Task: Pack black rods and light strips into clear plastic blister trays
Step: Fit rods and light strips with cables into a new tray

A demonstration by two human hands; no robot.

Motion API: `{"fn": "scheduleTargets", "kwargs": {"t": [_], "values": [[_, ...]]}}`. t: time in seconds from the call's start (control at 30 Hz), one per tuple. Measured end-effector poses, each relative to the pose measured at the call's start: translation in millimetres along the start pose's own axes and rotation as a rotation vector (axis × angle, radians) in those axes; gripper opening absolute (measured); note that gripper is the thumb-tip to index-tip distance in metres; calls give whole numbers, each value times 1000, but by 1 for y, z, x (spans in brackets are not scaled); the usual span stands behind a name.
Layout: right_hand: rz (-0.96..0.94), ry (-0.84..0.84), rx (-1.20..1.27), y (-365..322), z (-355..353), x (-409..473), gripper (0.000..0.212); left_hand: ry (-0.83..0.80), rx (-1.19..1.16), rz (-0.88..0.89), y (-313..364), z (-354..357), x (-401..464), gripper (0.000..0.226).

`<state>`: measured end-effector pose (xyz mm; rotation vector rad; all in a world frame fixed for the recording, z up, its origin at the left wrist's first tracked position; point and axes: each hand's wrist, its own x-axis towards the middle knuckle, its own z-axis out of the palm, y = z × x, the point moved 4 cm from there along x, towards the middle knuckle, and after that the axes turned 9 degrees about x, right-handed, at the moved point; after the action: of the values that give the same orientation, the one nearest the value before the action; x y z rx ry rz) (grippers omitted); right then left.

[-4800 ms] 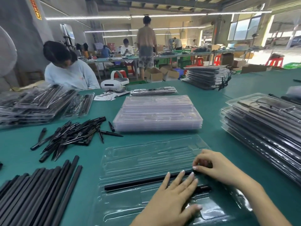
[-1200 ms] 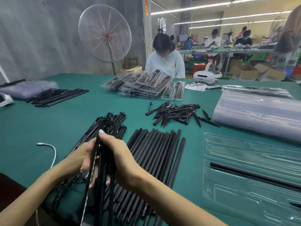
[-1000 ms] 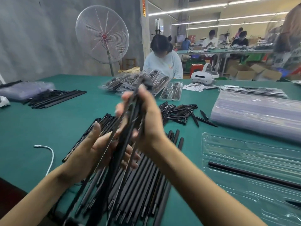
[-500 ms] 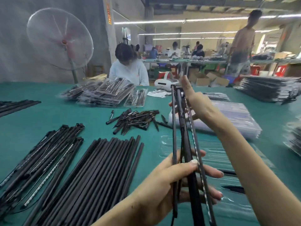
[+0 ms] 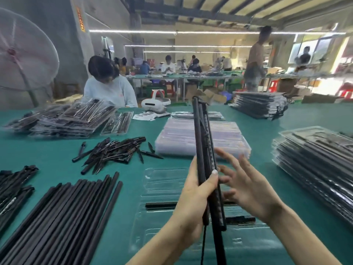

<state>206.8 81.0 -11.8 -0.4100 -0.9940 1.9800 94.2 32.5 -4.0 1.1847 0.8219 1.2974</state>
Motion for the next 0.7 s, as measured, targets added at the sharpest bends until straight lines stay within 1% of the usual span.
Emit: {"fn": "scheduleTargets", "kwargs": {"t": [0.03, 0.1, 0.17, 0.2, 0.27, 0.33, 0.37, 0.43, 0.5, 0.57, 0.63, 0.7], "values": [[50, -58, 71, 10, -2, -2, 76, 39, 5, 9, -1, -3, 5, 36], [209, -253, 169, 34, 0, -5, 91, 117, 19, 33, 1, -11, 17, 39], [340, -437, 166, 56, 5, -11, 101, 185, 36, 95, 5, -21, 31, 43], [375, -481, 133, 64, 5, -13, 102, 207, 44, 127, 7, -26, 37, 44], [392, -497, 50, 68, 3, -15, 95, 248, 36, 178, 11, -38, 47, 48], [358, -439, 13, 62, -5, -15, 85, 272, -14, 213, 12, -49, 51, 52], [342, -385, 6, 57, -11, -14, 82, 269, -44, 224, 10, -54, 52, 54], [372, -233, -58, 50, -24, -14, 80, 278, -106, 238, 6, -64, 51, 59], [396, -117, -238, 45, -37, -18, 87, 332, -115, 250, 0, -72, 49, 61], [366, -52, -452, 39, -40, -20, 90, 365, -36, 249, -7, -77, 48, 61], [278, -5, -618, 30, -36, -20, 81, 359, 43, 225, -17, -79, 45, 61], [161, 21, -775, 21, -29, -16, 60, 359, 63, 183, -27, -77, 40, 67]]}}
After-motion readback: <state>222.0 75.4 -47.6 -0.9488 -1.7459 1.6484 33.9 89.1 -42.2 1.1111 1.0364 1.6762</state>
